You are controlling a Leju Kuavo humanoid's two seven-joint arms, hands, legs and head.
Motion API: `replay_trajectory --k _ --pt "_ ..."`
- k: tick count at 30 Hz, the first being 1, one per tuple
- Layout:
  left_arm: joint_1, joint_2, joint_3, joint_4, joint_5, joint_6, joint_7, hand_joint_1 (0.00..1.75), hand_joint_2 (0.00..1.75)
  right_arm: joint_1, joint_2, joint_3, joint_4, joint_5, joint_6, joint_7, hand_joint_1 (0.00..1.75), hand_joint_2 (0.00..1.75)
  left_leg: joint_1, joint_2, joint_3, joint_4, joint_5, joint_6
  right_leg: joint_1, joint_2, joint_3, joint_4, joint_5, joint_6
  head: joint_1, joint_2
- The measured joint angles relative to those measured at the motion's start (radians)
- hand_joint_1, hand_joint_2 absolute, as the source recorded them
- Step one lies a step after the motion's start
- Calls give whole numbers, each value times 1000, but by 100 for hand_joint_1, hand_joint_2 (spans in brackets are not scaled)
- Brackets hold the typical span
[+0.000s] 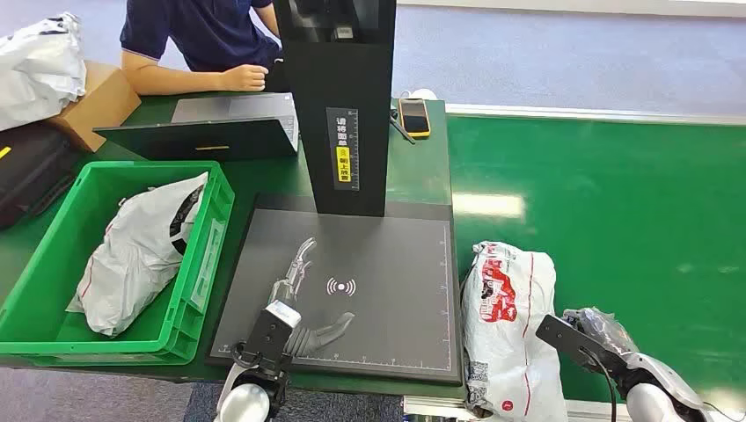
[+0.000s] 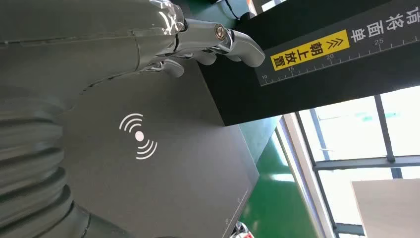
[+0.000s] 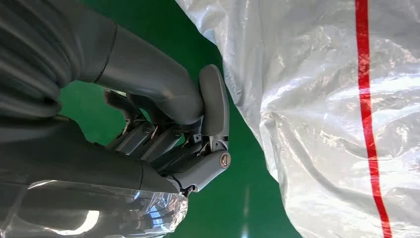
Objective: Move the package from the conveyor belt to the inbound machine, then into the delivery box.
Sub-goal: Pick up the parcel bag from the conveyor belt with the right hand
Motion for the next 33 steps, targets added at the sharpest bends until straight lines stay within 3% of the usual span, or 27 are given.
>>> replay_trajectory --k 7,8,11,12,22,33 --pt "0 0 0 0 0 0 0 0 175 0 0 0 0 0 -3 0 175 175 0 0 0 0 0 0 0 0 0 0 0 0 0 0" --pt "0 0 0 0 0 0 0 0 175 1 0 0 0 2 -8 0 167 175 0 0 0 0 0 0 0 0 0 0 0 0 0 0" --pt "0 0 0 0 -1 -4 -3 0 175 10 5 -10 -19 13 -56 -10 36 175 0 0 0 0 0 0 0 0 0 0 0 0 0 0" --pt "1 0 0 0 -3 -7 -4 0 175 14 10 -18 -32 17 -83 -17 0 175 0 0 0 0 0 0 0 0 0 0 0 0 0 0" --pt "-6 -1 -1 5 -18 -20 -14 0 175 31 115 -142 -169 -11 -298 -78 0 175 0 0 0 0 0 0 0 0 0 0 0 0 0 0" --pt "-24 -1 -19 26 -9 3 -31 0 175 41 199 -186 -242 -116 -454 -173 0 175 0 0 0 0 0 0 0 0 0 0 0 0 0 0"
